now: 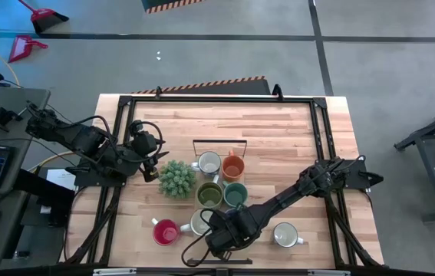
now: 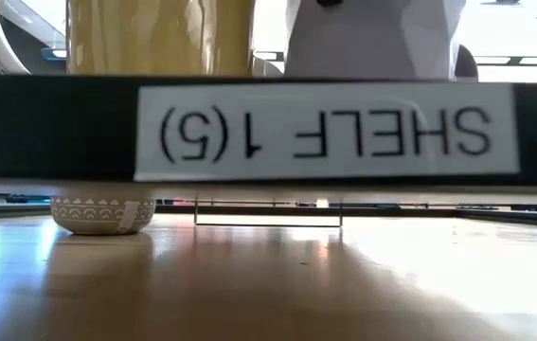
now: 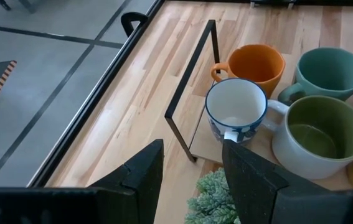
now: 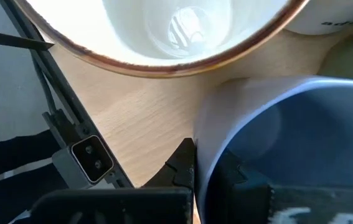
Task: Place coffee mugs
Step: Put the purple mug on the shelf, then put the blue patterned mug on the shelf
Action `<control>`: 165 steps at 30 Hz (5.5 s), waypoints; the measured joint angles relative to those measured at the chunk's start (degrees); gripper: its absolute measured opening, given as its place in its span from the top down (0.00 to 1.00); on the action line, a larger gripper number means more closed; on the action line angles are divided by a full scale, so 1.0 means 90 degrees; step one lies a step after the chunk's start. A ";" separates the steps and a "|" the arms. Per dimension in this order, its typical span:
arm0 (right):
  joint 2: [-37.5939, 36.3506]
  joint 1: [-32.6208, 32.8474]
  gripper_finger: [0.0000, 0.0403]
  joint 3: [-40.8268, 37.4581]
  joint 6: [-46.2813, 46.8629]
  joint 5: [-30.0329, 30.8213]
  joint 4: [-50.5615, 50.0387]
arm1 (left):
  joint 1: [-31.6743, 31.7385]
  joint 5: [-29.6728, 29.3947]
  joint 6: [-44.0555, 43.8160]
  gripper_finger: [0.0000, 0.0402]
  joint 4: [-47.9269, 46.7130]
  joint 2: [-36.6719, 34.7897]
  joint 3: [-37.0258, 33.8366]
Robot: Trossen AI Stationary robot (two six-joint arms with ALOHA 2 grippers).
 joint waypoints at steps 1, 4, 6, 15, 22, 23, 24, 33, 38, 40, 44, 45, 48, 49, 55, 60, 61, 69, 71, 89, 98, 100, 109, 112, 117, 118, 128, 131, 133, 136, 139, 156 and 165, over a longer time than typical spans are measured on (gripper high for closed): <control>0.0002 -0.0002 1.00 0.0000 0.0003 0.0005 0.0010 | 0.0000 0.0000 0.0000 0.62 0.0004 0.0000 0.0000; 0.0002 -0.0012 0.99 0.0000 0.0016 -0.0011 0.0015 | 0.0000 -0.0002 -0.0001 0.62 0.0003 0.0000 0.0000; 0.0002 -0.0012 0.96 0.0000 0.0045 -0.0018 0.0016 | 0.0000 0.0000 0.0000 0.62 -0.0001 0.0000 0.0000; 0.0002 -0.0012 0.81 0.0000 -0.0004 0.0022 -0.0022 | 0.0000 -0.0001 -0.0015 0.62 0.0001 0.0000 0.0000; 0.0005 -0.0012 0.76 0.0228 -0.0092 -0.0148 -0.0098 | 0.0000 -0.0002 -0.0015 0.62 0.0001 0.0000 0.0000; -0.0015 -0.0013 0.76 0.0232 -0.0082 -0.0146 -0.0099 | 0.0000 -0.0002 -0.0015 0.62 0.0001 0.0000 0.0000; -0.0051 -0.0017 0.76 0.0212 -0.0050 -0.0145 -0.0120 | 0.0000 -0.0001 -0.0014 0.62 0.0002 0.0000 0.0000; -0.0313 -0.0024 0.76 0.0219 -0.0319 -0.0147 -0.0407 | 0.0000 0.0180 -0.0007 0.62 0.0001 0.0000 0.0000; -0.0740 0.0023 0.76 0.0220 -0.1135 -0.0151 -0.0731 | -0.0002 0.0306 0.0053 0.62 -0.0001 0.0000 0.0000; -0.0921 0.0080 0.76 0.0221 -0.1643 -0.0150 -0.0884 | -0.0002 0.0318 0.0053 0.62 -0.0001 0.0000 0.0000; -0.1249 0.0225 0.76 0.0221 -0.2385 0.0061 -0.1349 | -0.0002 0.0324 0.0053 0.62 -0.0005 -0.0002 0.0002; -0.1298 0.0266 0.76 0.0221 -0.2410 0.0182 -0.1575 | -0.0002 0.0349 0.0053 0.62 -0.0002 -0.0002 0.0002; -0.1455 0.0395 0.76 0.0056 -0.2490 0.0397 -0.1578 | 0.0000 0.0495 0.0049 0.62 -0.0004 -0.0002 0.0002; -0.1499 0.0446 0.76 0.0000 -0.2518 0.0459 -0.1636 | -0.0002 0.0536 0.0041 0.62 -0.0011 -0.0002 0.0002; -0.2120 0.0771 0.76 -0.1033 -0.2042 0.1726 -0.1591 | -0.0002 0.0681 0.0002 0.62 0.0001 -0.0003 0.0002; -0.3428 0.1152 0.76 -0.3204 -0.0415 0.2478 -0.1514 | -0.0001 0.0809 -0.0003 0.62 0.0004 0.0000 0.0005; -0.3686 0.1222 0.76 -0.3672 -0.0046 0.2622 -0.1432 | -0.0002 0.0861 -0.0008 0.62 0.0008 -0.0002 0.0005; -0.6067 0.1272 0.76 -0.7506 -0.0227 0.3593 0.2428 | 0.0000 0.0954 -0.0365 0.62 0.0209 0.0024 0.0005; -0.6712 0.1155 0.76 -0.8373 -0.0283 0.3696 0.3232 | 0.0000 0.0950 -0.0401 0.62 0.0477 0.0024 0.0005; -1.0206 -0.0024 0.76 -1.2406 -0.3164 0.1455 0.8493 | 0.0007 0.1622 -0.0331 0.62 0.1501 0.0953 0.0006; -1.0202 -0.0035 0.76 -1.2407 -0.2667 0.0789 0.8549 | 0.0007 0.1936 -0.0991 0.62 0.2408 0.1818 0.0005; -1.0202 -0.0035 0.76 -1.2407 -0.2668 0.0414 0.8541 | 0.0005 0.1930 -0.0869 0.62 0.2572 0.1873 0.0004; -1.0008 -0.0034 0.76 -1.2407 -0.2098 -0.0901 0.7911 | -0.0056 0.1957 -0.0950 0.62 0.2727 0.1800 0.0002; -0.9836 -0.0034 0.76 -1.2407 -0.1985 -0.1185 0.7885 | -0.0053 0.1957 -0.0950 0.62 0.2714 0.1790 -0.0002; -0.9487 -0.0034 0.76 -1.2270 -0.1937 -0.1707 0.7803 | -0.0051 0.1947 -0.0867 0.62 0.2735 0.1757 -0.0002; -0.9401 -0.0034 0.76 -1.2217 -0.1943 -0.1791 0.7788 | -0.0051 0.1945 -0.0818 0.62 0.2741 0.1748 -0.0002; -0.8515 0.0351 0.76 -1.1626 -0.1942 -0.2041 0.6515 | -0.0042 0.1659 -0.0418 0.62 0.2916 0.1739 -0.0002; -0.8249 0.0534 0.76 -1.1442 -0.1949 -0.2041 0.6481 | -0.0034 0.1639 -0.0337 0.62 0.2965 0.1739 -0.0002; -0.8155 0.0555 0.76 -1.1248 -0.1952 -0.2037 0.6390 | -0.0034 0.1613 -0.0328 0.62 0.2983 0.1739 -0.0002; -0.8074 0.0549 0.76 -1.0883 -0.2080 -0.1834 0.6054 | -0.0034 0.1613 -0.0328 0.62 0.2979 0.1739 -0.0002; -0.8058 0.0547 0.76 -1.0520 -0.2209 -0.1540 0.5552 | -0.0034 0.1613 -0.0328 0.62 0.2982 0.1739 -0.0002; -0.6661 0.0665 0.70 -0.9510 -0.1864 -0.1837 0.5217 | -0.0034 0.1458 -0.0328 0.62 0.3002 0.1744 -0.0002; -0.5812 0.0665 0.67 -0.9258 -0.1980 -0.1987 0.5109 | -0.0034 0.1460 -0.0330 0.62 0.3040 0.1744 0.0000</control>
